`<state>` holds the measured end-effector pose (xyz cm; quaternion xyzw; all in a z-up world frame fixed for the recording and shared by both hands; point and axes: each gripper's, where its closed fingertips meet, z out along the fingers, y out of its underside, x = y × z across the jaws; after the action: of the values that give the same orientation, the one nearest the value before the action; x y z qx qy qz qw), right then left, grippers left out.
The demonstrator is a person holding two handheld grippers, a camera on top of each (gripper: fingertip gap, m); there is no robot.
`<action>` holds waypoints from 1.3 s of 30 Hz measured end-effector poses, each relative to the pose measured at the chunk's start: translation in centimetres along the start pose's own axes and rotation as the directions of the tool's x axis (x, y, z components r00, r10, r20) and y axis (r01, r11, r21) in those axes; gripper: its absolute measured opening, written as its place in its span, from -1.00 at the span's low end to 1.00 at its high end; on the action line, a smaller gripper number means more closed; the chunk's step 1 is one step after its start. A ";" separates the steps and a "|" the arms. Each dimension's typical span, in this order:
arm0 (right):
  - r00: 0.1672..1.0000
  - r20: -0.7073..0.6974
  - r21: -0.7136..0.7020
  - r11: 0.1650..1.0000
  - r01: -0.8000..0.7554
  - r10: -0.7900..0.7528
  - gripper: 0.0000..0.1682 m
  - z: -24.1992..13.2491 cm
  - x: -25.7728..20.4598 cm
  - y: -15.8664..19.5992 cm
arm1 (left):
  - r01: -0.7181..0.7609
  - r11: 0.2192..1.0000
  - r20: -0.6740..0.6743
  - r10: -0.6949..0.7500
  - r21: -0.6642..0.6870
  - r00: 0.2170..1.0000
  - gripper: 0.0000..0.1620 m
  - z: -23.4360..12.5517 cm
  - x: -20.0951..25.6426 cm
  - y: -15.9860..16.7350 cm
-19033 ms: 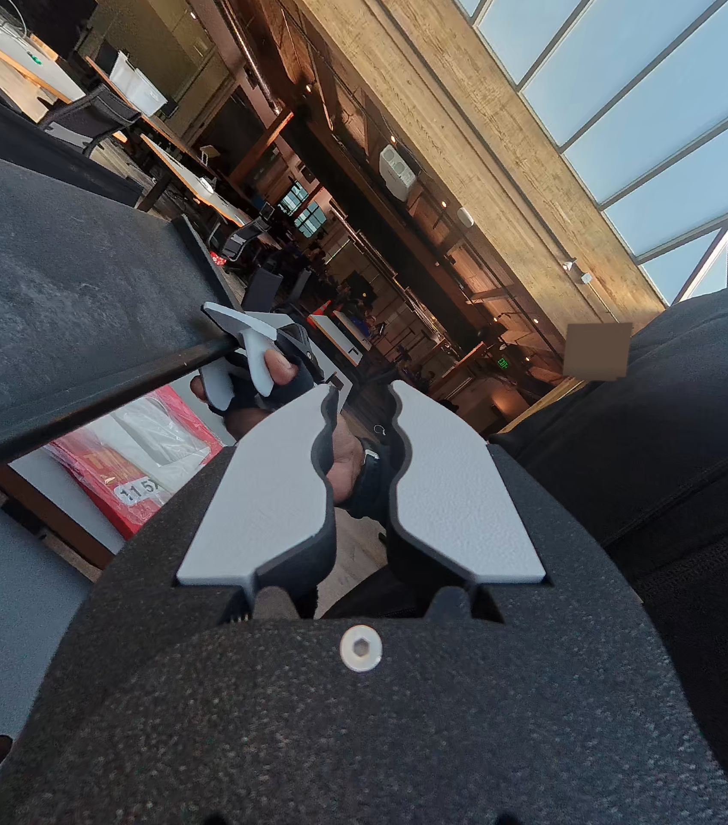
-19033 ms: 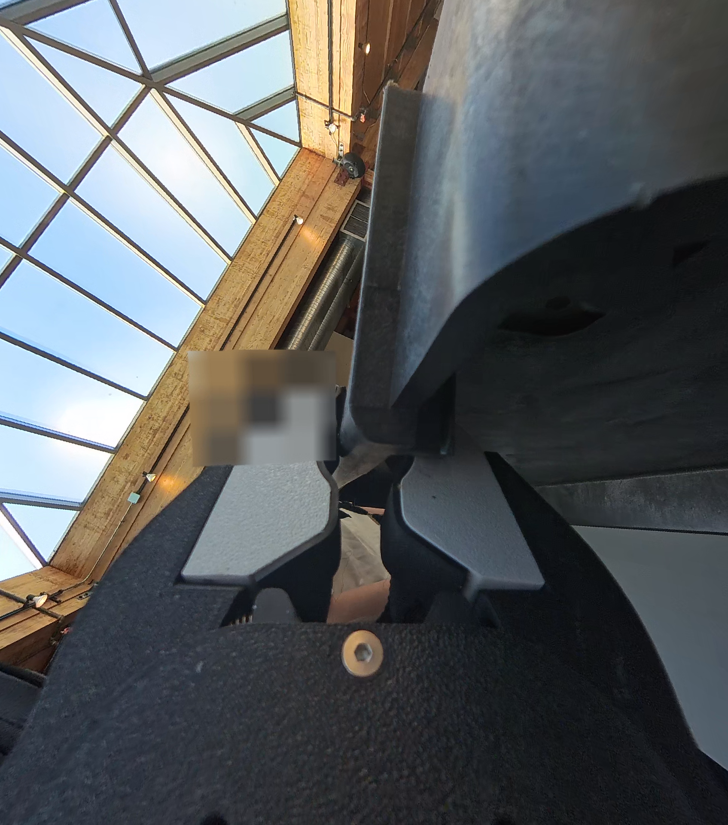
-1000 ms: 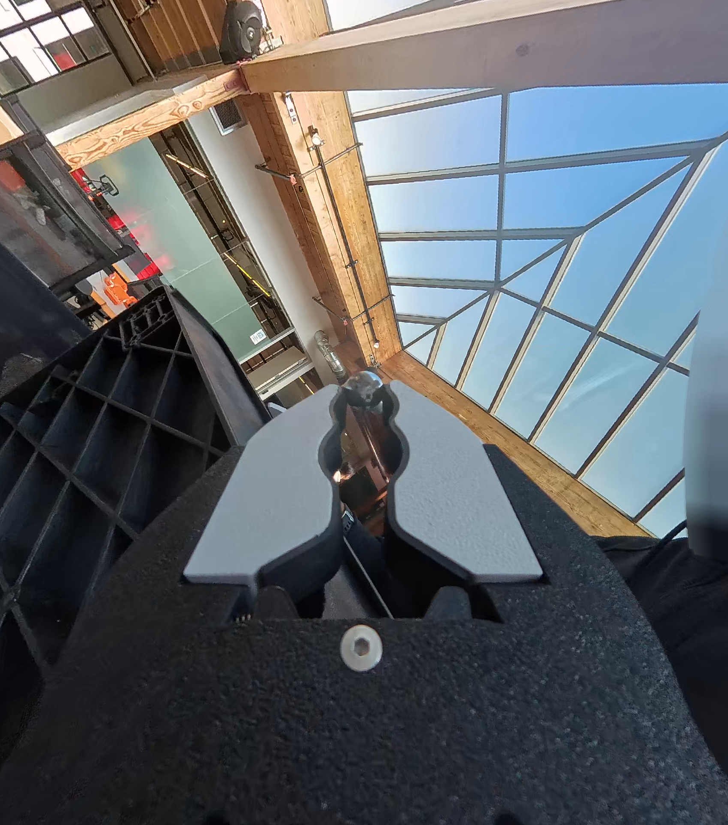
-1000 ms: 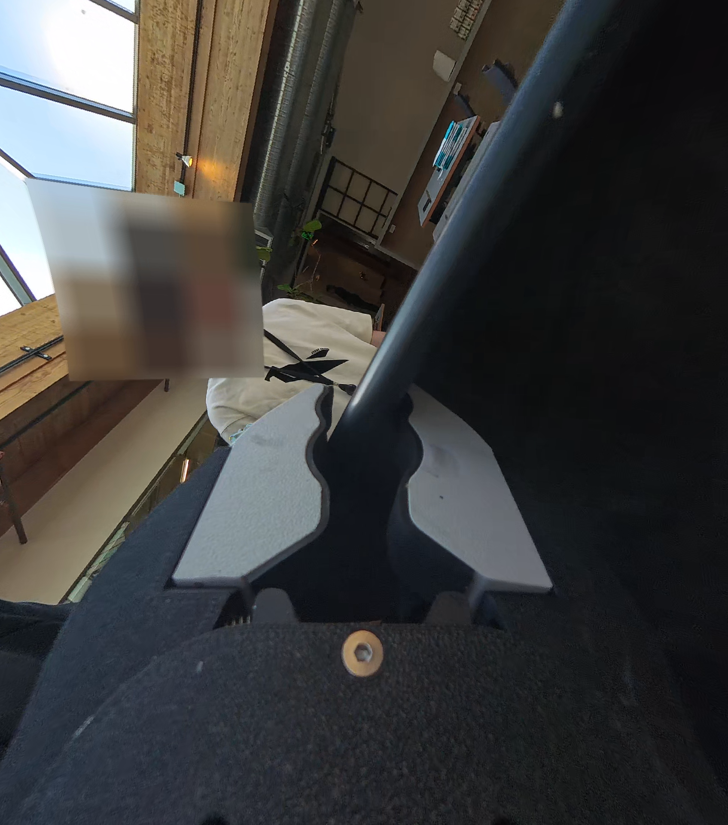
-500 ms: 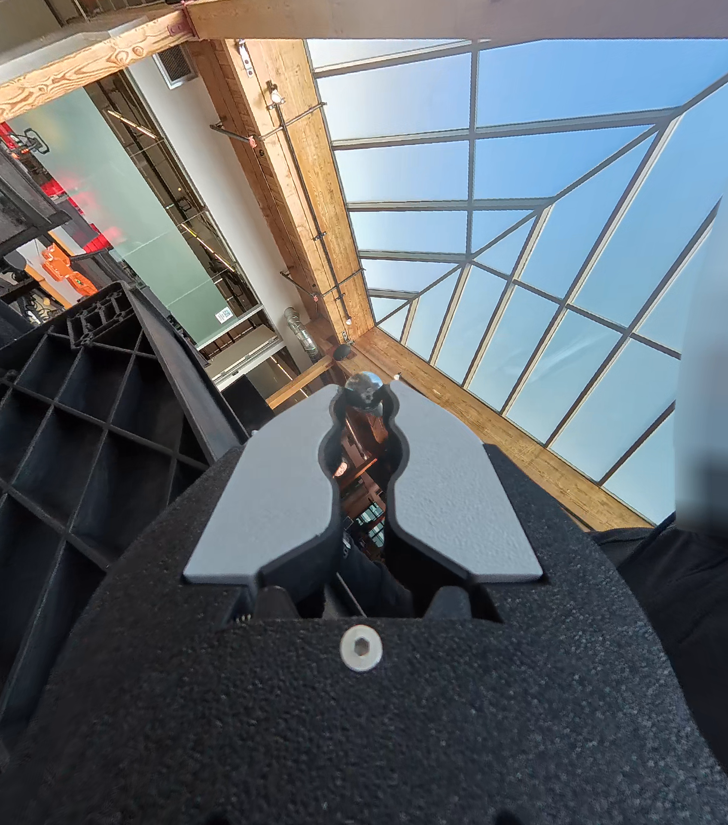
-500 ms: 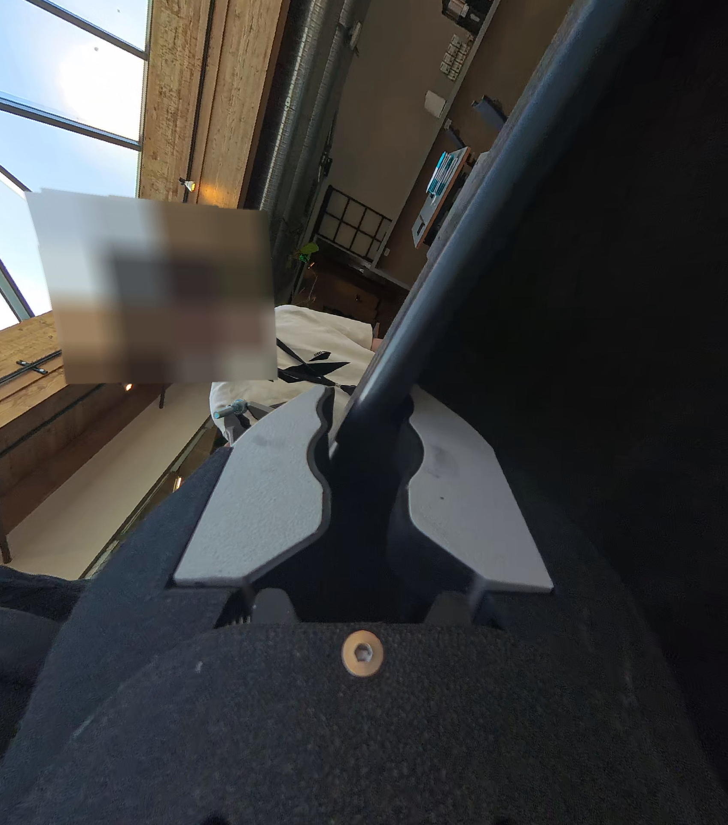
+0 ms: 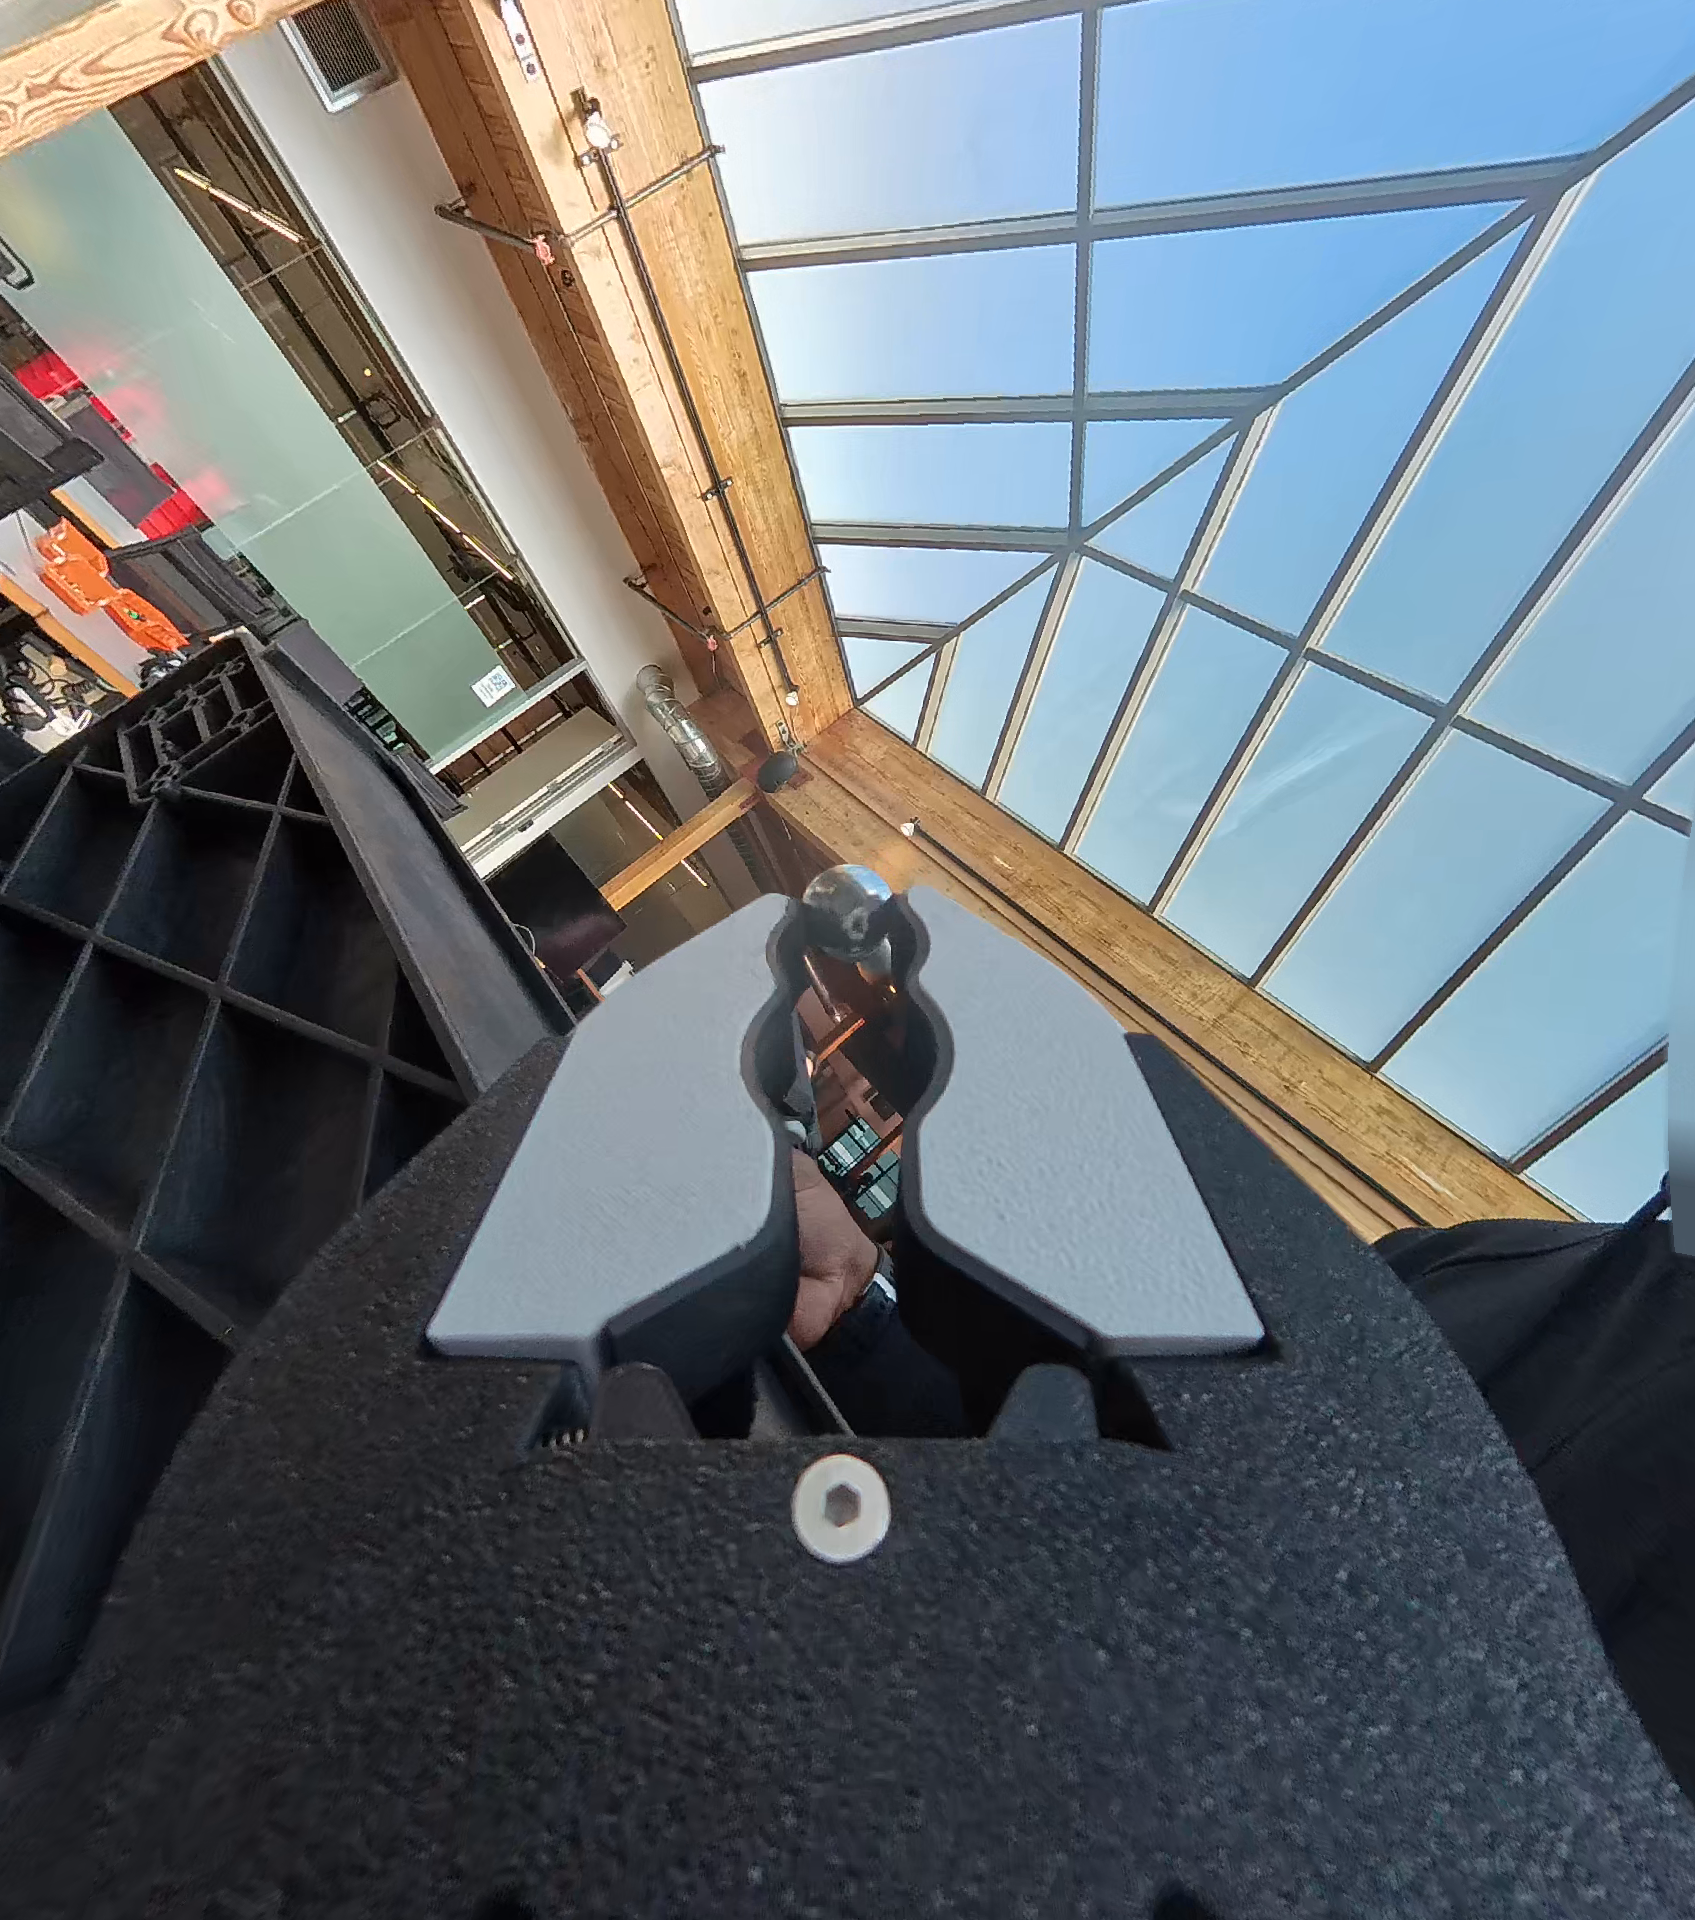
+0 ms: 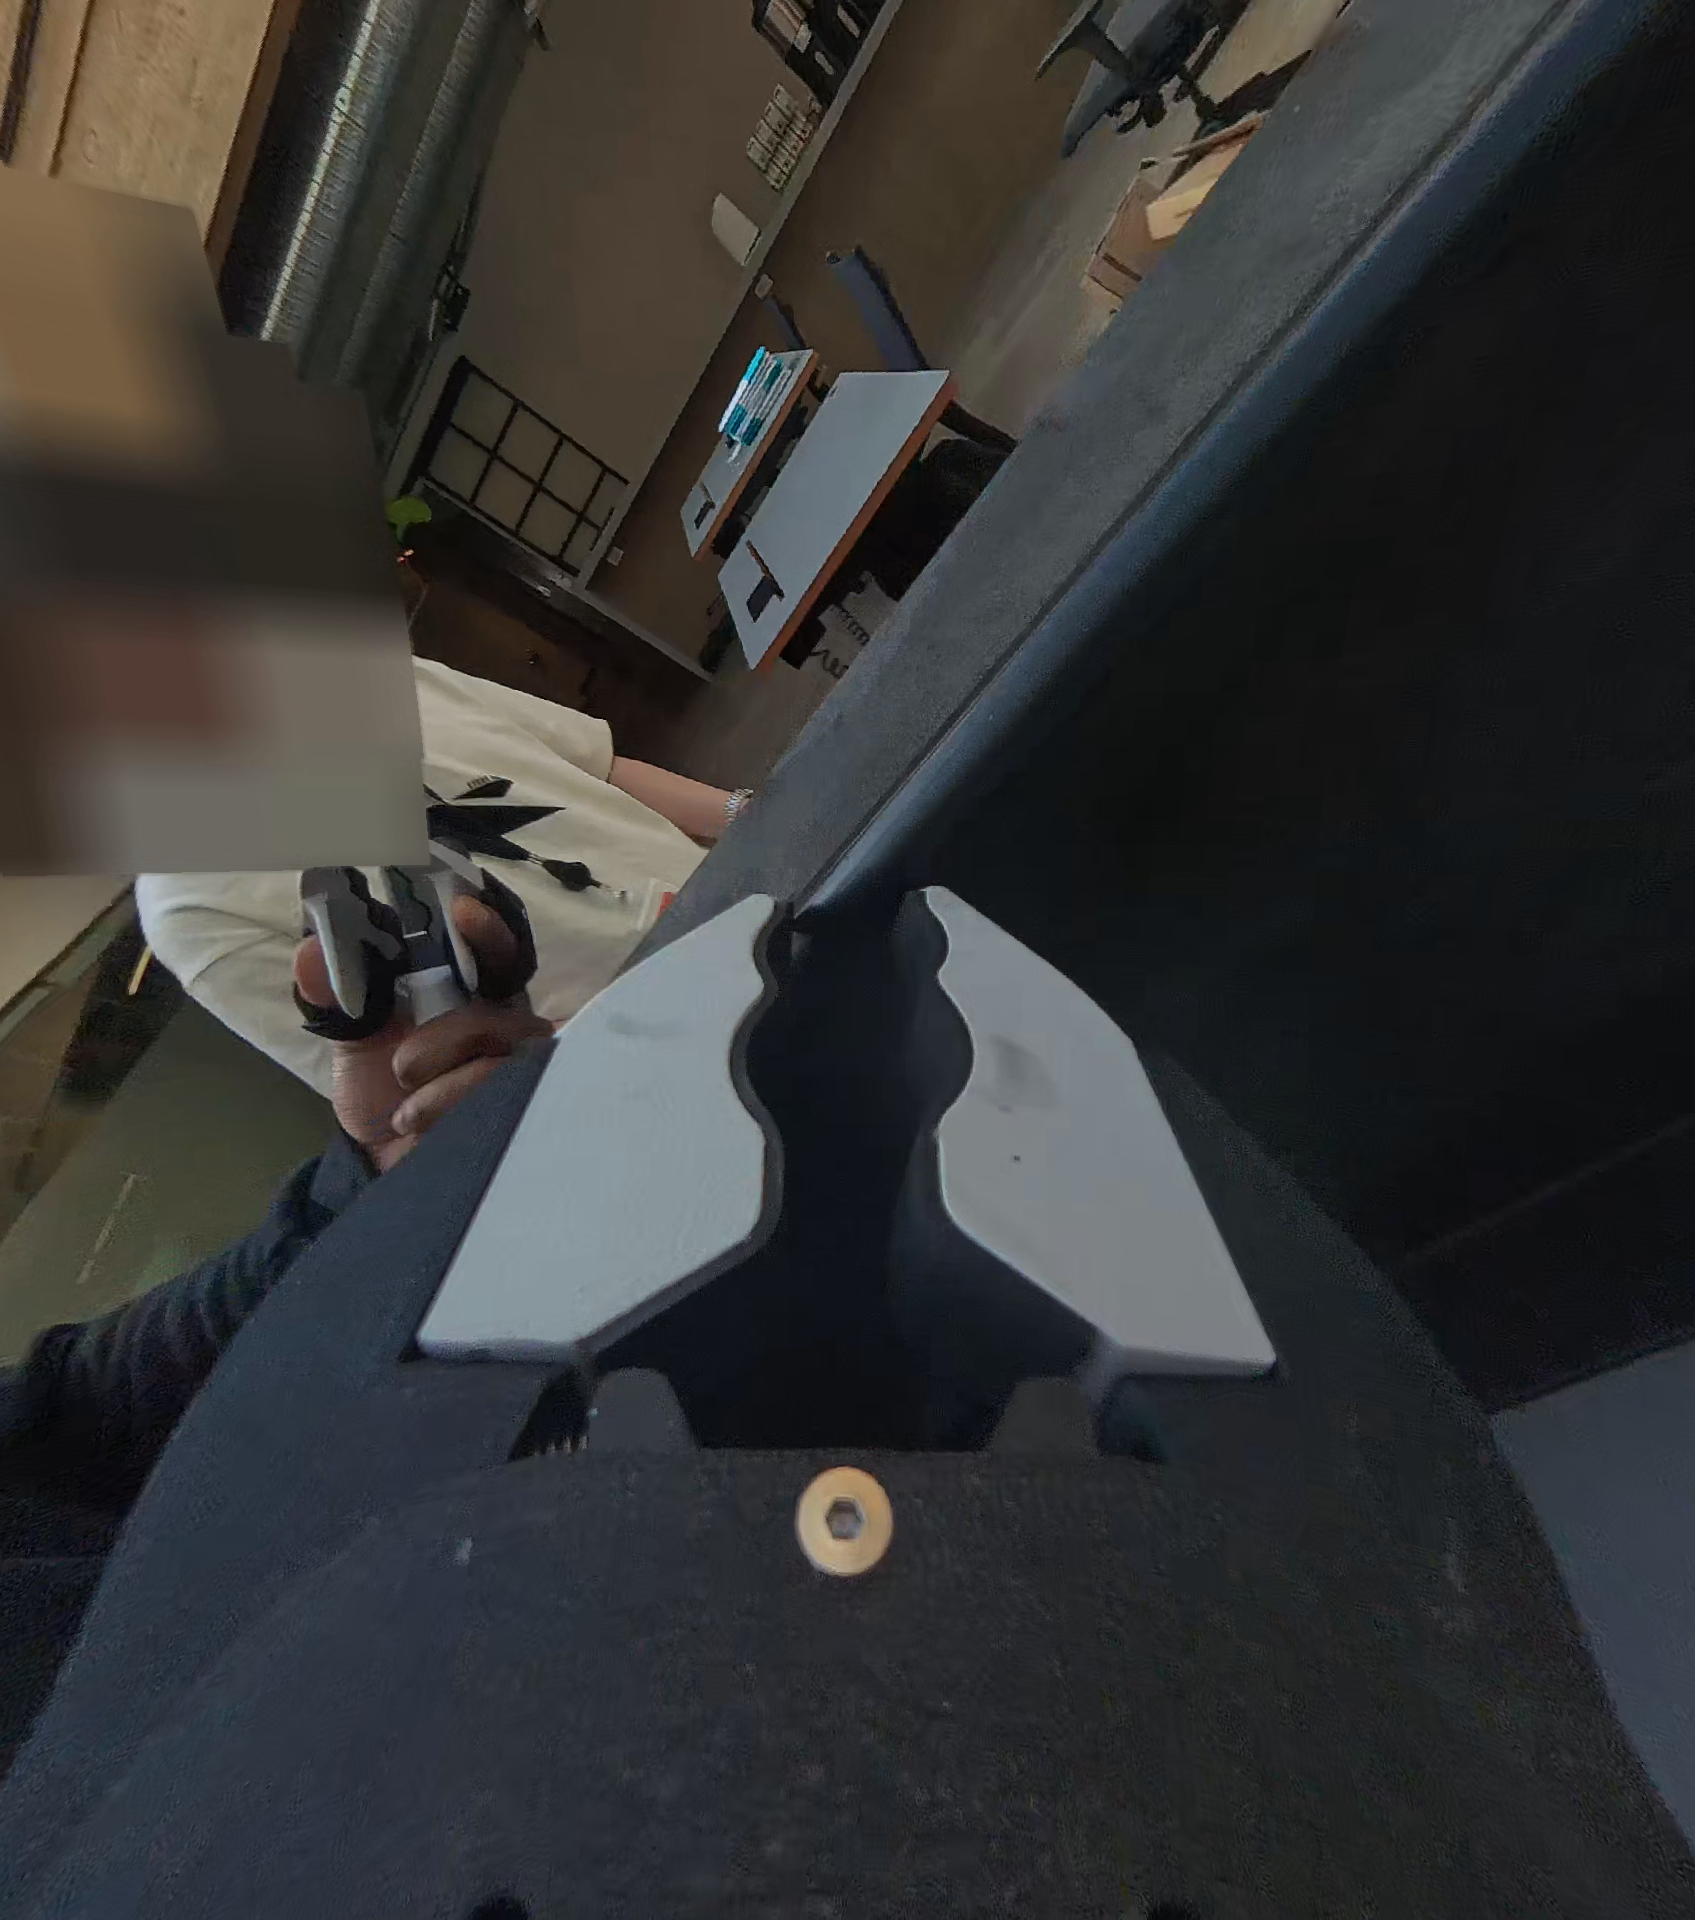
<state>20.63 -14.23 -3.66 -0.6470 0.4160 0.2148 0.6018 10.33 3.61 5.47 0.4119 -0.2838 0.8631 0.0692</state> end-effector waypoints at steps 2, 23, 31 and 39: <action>0.982 -0.063 -0.009 0.984 0.178 -0.179 -0.95 -1.2 -1.4 -0.3 | 0.007 1.000 -0.005 -0.007 -0.022 1.000 -0.82 0.3 0.0 0.4; 0.879 0.064 -0.259 0.843 0.471 -0.472 -0.98 4.1 -8.0 3.8 | -0.021 0.990 0.076 0.011 0.142 0.997 -0.81 -5.8 -1.8 -4.1; 0.822 0.104 -0.277 0.778 0.564 -0.560 -0.96 3.1 -9.9 3.9 | -0.094 0.880 0.300 -0.058 0.466 0.952 -0.81 -19.7 -5.3 -9.1; 0.455 0.401 -0.302 0.354 0.885 -0.795 -0.91 14.6 -18.5 7.7 | -0.018 0.867 0.206 -0.098 0.498 0.974 -0.81 -19.0 -4.1 -7.2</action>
<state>7.32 5.52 3.43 -0.8691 -0.1004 0.0274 0.4837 2.73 20.48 -3.95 0.5163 -0.0496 0.8533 -0.0536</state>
